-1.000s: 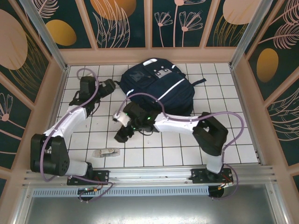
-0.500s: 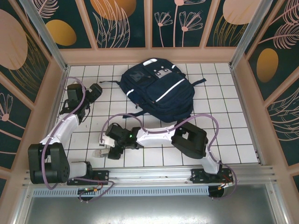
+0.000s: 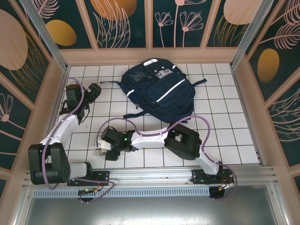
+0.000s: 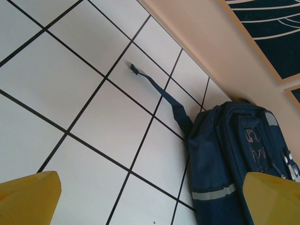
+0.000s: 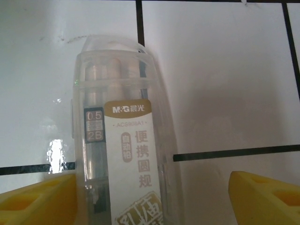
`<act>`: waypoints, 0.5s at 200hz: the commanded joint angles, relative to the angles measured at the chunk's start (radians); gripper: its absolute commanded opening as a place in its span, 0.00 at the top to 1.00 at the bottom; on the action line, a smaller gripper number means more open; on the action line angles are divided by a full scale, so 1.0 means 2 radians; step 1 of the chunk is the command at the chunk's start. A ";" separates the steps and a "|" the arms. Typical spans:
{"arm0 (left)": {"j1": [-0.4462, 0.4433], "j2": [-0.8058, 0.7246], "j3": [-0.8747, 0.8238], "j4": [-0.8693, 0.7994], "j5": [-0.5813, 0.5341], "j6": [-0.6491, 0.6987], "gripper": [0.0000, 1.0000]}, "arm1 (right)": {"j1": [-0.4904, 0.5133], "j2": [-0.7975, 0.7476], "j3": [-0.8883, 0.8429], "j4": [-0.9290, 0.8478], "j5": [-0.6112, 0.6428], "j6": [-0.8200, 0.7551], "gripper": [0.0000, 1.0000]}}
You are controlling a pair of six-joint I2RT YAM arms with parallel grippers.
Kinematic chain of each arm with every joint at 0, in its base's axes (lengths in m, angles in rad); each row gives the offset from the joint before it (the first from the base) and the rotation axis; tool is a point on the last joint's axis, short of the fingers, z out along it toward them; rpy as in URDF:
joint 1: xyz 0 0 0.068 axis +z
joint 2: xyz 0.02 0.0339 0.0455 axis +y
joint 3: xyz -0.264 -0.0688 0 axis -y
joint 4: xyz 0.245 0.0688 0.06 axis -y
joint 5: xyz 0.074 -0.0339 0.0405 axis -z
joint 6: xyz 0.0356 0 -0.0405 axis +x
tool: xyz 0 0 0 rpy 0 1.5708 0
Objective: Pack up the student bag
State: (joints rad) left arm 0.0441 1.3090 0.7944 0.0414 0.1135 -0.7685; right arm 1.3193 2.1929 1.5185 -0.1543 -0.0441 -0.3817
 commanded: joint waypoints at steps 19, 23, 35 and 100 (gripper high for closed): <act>0.003 0.006 -0.002 0.019 0.015 -0.009 0.01 | -0.002 0.014 0.010 0.004 0.015 -0.015 0.23; 0.003 0.006 -0.002 0.019 0.016 -0.009 0.01 | -0.003 0.014 0.010 0.003 0.014 -0.015 0.23; 0.003 0.006 -0.001 0.020 0.016 -0.011 0.01 | -0.005 0.014 0.007 0.003 0.011 -0.012 0.27; 0.002 0.009 0.012 0.021 0.027 -0.018 0.01 | -0.031 -0.014 0.005 0.006 -0.026 0.024 0.44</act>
State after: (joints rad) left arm 0.0441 1.3212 0.7944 0.0570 0.1444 -0.7910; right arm 1.2907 2.1937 1.5208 -0.1543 -0.0582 -0.3786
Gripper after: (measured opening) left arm 0.989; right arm 0.560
